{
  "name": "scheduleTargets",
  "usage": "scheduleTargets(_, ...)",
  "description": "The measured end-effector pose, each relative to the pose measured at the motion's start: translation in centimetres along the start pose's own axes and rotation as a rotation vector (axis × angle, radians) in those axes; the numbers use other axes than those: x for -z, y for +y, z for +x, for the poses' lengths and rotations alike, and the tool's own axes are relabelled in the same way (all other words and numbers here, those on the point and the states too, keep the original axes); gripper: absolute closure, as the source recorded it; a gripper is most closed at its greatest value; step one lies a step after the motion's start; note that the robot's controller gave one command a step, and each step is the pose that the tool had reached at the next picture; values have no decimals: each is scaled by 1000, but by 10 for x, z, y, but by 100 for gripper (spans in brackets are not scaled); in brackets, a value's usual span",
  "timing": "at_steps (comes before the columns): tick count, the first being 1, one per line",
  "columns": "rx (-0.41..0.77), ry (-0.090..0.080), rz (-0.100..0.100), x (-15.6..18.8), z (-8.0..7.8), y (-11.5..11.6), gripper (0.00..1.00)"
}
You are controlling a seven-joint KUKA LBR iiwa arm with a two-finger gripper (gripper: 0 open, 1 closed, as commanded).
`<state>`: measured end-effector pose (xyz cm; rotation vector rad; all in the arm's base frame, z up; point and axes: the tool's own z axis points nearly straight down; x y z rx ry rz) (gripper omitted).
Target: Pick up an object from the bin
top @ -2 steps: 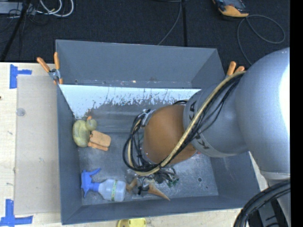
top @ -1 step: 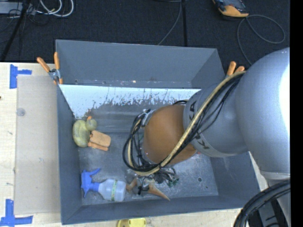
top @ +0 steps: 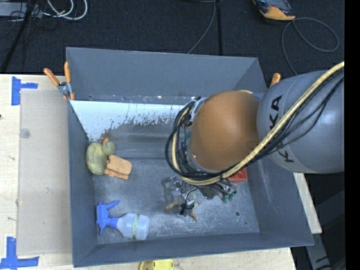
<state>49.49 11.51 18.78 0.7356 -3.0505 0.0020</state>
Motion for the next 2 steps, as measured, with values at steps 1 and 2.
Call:
scheduleTargets(1, -1, 0, 0, 0, 0, 0, 100)
scheduleTargets(2, -27, -1, -1, 113, -11, -6, 100)
